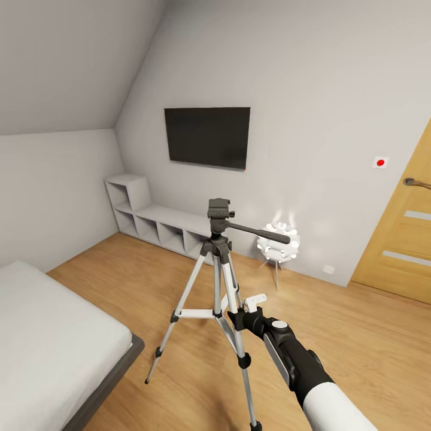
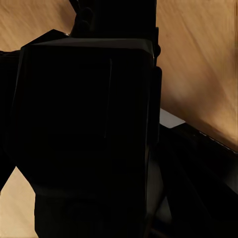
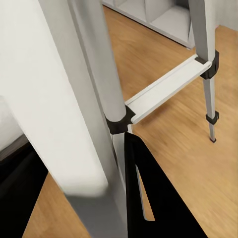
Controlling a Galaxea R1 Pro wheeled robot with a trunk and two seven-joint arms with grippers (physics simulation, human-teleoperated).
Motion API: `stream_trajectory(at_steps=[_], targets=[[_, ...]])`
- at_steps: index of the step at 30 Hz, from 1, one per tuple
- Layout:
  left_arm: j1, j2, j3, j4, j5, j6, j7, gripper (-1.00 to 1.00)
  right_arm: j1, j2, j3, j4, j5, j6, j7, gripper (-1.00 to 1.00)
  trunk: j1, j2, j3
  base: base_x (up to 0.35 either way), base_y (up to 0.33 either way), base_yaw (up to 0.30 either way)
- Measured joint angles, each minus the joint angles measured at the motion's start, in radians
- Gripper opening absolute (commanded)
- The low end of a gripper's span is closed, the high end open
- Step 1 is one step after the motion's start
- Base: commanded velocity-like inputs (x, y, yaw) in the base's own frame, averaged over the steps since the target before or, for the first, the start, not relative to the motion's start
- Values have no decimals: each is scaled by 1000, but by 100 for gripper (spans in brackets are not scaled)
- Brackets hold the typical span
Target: Attach the digital camera to the camera tripod in the bedroom.
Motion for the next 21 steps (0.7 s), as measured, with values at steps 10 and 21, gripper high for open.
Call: stream_trajectory(at_steps=[10, 21], targets=[[-1, 98, -8, -263, -31, 54, 15, -100, 0, 0, -5, 2, -9, -3, -5, -100, 0, 0, 0, 0, 0, 0], [-3, 339, 145, -1168, -85, 654, 263, -100, 0, -18, -6, -1, -27, -11, 0, -100, 0, 0, 0, 0, 0, 0]])
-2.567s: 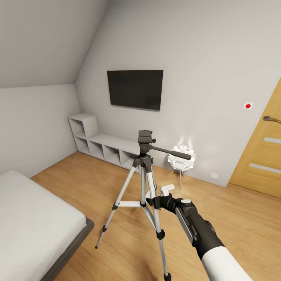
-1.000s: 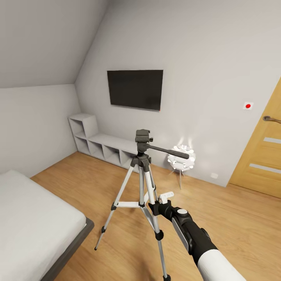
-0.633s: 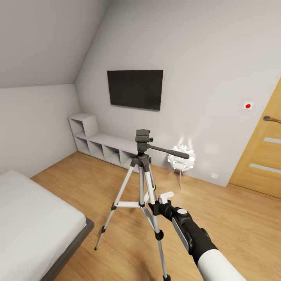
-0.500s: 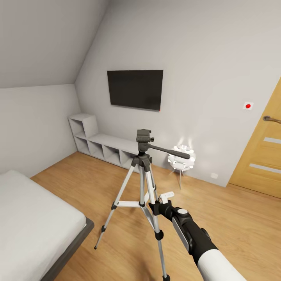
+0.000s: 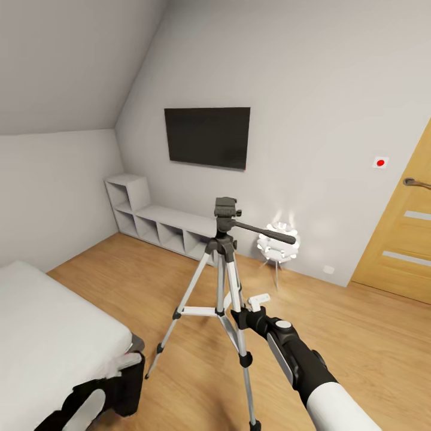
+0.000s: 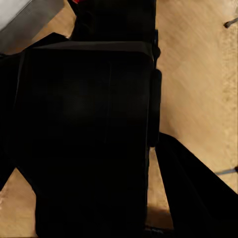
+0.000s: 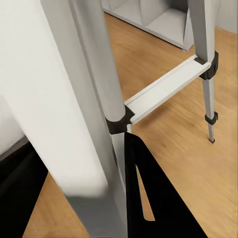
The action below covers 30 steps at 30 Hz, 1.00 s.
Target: Attach the digital camera to the camera tripod in the bedroom.
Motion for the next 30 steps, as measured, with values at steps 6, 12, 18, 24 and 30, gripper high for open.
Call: stream_trajectory(at_steps=[6, 12, 18, 24, 30], targets=[[-87, -7, 219, -302, 20, 341, 184, -100, 0, 0, 2, 13, 9, -12, -5, -100, 0, 0, 0, 0, 0, 0], [-428, -48, 294, -315, 77, 474, 208, -100, 0, 0, 4, 15, 14, -15, -2, -100, 0, 0, 0, 0, 0, 0], [-688, -97, 302, -210, 149, 492, 219, -100, 0, 0, 4, 16, 18, -16, 0, -100, 0, 0, 0, 0, 0, 0], [-1146, -194, 304, 240, 200, 496, 222, -100, 0, 2, -1, 18, 15, -16, -1, -100, 0, -1, 0, 0, 0, 0], [-1437, -251, 307, 576, 194, 499, 228, -100, 0, 3, -4, 18, 18, -16, 3, -100, 0, -1, 0, 0, 0, 0]])
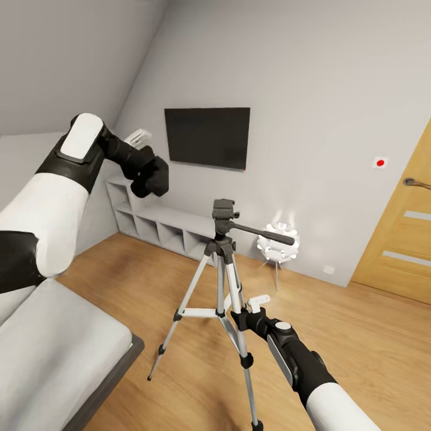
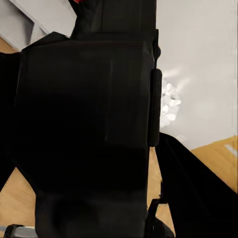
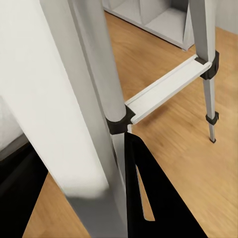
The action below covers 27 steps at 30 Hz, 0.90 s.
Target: Attach the digital camera to the camera tripod in the bedroom.
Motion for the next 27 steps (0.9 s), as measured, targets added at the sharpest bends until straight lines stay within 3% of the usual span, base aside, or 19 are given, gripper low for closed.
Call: stream_trajectory(at_steps=[2, 7, 10, 18, 27], targets=[[-86, -10, 1, 68, -2, 0, 1, -100, 0, -1, -1, 1, 1, -1, 1, -100, 0, 0, 0, 0, 0, 0], [-122, -35, -7, 97, -7, -6, 33, -100, 0, 1, -2, -8, 5, 7, -1, -100, 0, 1, 0, 0, 0, 0], [-110, -46, -7, 114, -5, -5, 48, -100, 0, -1, -2, -8, 3, 9, -1, -100, 0, 1, 0, 0, 0, 0], [-64, -2, -7, 117, -6, -4, 22, -100, 1, -11, 4, -23, 3, 13, 1, -100, 0, 1, 0, 0, 0, 0], [-13, 1, -8, 77, -5, -3, -8, -100, 1, -12, 4, -27, 5, 15, 1, -100, 0, 1, 0, 0, 0, 0]])
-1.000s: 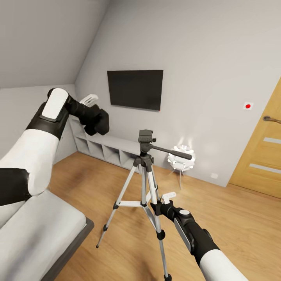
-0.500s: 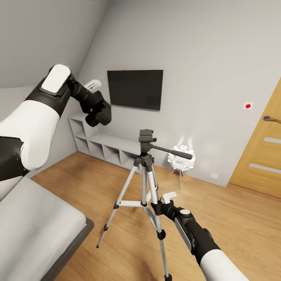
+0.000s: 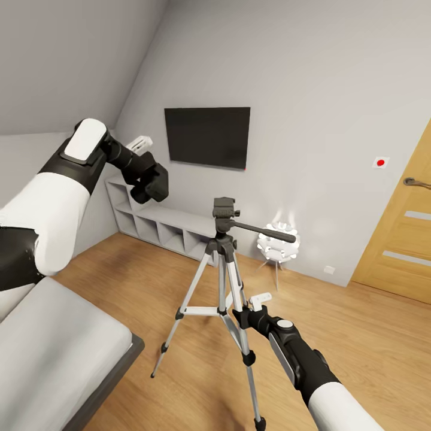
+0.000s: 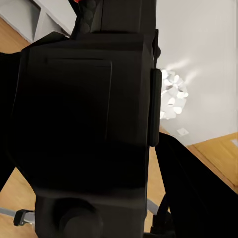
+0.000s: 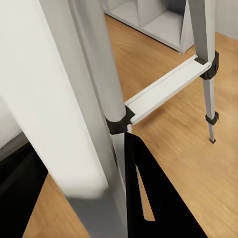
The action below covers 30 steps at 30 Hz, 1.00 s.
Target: Attach the digital camera to the camera tripod in the bedroom.
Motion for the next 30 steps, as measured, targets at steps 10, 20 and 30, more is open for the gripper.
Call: stream_trajectory(at_steps=[10, 20, 30], targets=[[2, 3, -40, -56, -32, -11, -34, -100, 0, 0, 0, 0, 0, 0, 0, -100, 0, 0, 0, 0, 0, 0], [2, 2, -355, -134, -330, -314, -460, -100, 0, 0, -1, -2, 5, 1, 1, -100, 0, 0, 0, 0, 0, 0], [3, 14, -374, -94, -345, -399, -845, -100, -1, 0, -1, -2, 4, 1, 0, -100, 0, 0, 0, 0, 0, 0]])
